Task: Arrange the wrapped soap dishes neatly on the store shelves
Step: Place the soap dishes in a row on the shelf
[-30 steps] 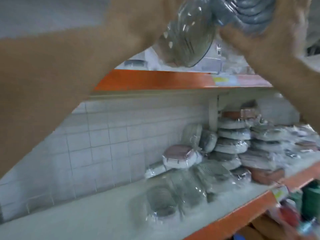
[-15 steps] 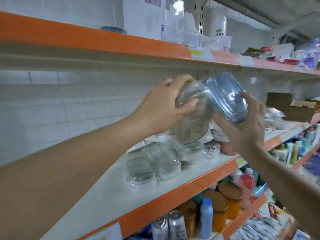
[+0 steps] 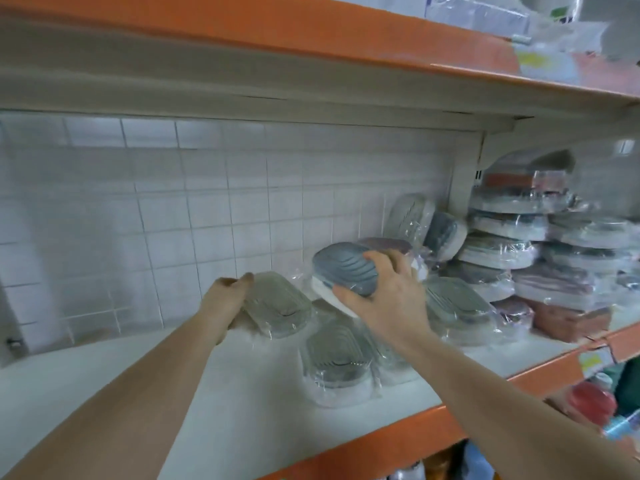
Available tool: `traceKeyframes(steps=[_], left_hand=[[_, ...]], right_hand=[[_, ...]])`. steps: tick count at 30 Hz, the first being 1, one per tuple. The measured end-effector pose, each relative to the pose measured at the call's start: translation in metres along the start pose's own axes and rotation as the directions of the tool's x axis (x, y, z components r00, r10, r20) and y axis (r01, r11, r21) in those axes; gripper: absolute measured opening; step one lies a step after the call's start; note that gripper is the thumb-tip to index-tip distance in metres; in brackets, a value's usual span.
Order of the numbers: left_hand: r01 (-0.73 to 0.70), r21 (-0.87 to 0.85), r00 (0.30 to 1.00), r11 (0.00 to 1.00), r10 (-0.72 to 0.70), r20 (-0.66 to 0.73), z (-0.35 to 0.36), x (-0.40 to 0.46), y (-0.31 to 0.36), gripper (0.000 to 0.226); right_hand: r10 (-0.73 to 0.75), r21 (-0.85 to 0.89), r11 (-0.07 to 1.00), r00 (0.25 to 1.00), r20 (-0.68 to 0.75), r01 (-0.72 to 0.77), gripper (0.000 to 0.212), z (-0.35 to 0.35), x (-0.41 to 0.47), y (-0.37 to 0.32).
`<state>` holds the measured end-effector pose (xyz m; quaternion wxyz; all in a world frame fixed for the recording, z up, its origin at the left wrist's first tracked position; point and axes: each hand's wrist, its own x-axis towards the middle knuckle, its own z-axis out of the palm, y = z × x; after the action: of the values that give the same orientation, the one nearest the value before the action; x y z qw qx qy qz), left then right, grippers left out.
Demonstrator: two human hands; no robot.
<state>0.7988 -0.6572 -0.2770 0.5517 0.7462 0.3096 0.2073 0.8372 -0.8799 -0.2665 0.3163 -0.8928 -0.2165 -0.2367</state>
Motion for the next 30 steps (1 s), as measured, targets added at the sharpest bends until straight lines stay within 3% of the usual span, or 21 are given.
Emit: traceKeyframes(steps=[5, 7, 9, 12, 15, 19, 22, 26, 30], left_hand=[[0.092, 0.209, 0.996, 0.974, -0.087, -0.035, 0.022, 0.001, -0.020, 0.077], [0.065, 0.179, 0.997, 0.982, -0.073, 0.038, 0.027, -0.003, -0.021, 0.088], [0.049, 0.044, 0.994, 0.998, -0.053, 0.095, 0.026, 0.000, -0.021, 0.100], [-0.044, -0.096, 0.999, 0.994, 0.045, 0.008, 0.030, 0.001, -0.024, 0.083], [-0.123, 0.112, 0.988, 0.986, 0.132, -0.078, 0.041, -0.001, -0.026, 0.039], [-0.140, 0.230, 0.971, 0.963, 0.088, 0.220, 0.034, -0.009, -0.011, 0.043], [-0.334, 0.439, 0.925, 0.834, 0.200, 0.322, 0.032, -0.020, 0.002, 0.045], [-0.501, 0.477, 0.862, 0.722, 0.467, 0.197, 0.024, -0.040, 0.028, 0.041], [-0.685, 0.537, 0.673, 0.493, 0.710, 0.208, -0.002, -0.080, 0.071, 0.034]], right_hand=[[-0.009, -0.136, 0.990, 0.987, 0.160, 0.031, 0.072, 0.027, 0.008, -0.010], [-0.004, -0.182, 0.983, 0.987, 0.161, 0.034, 0.072, 0.031, 0.011, -0.008], [0.017, -0.203, 0.979, 0.986, 0.164, 0.017, 0.073, 0.031, 0.016, -0.008], [0.047, -0.190, 0.982, 0.990, 0.136, -0.020, 0.072, 0.030, 0.027, -0.012], [-0.047, -0.188, 0.979, 0.988, 0.145, 0.075, 0.068, 0.034, 0.030, -0.018], [-0.047, -0.360, 0.917, 0.944, 0.328, 0.171, 0.068, 0.038, 0.031, -0.008], [0.023, -0.408, 0.899, 0.914, 0.404, 0.158, 0.069, 0.030, 0.039, -0.007], [-0.109, -0.325, 0.912, 0.913, 0.394, 0.249, 0.065, 0.008, 0.041, -0.022], [-0.269, -0.152, 0.917, 0.854, 0.445, 0.368, 0.048, -0.029, 0.035, -0.042]])
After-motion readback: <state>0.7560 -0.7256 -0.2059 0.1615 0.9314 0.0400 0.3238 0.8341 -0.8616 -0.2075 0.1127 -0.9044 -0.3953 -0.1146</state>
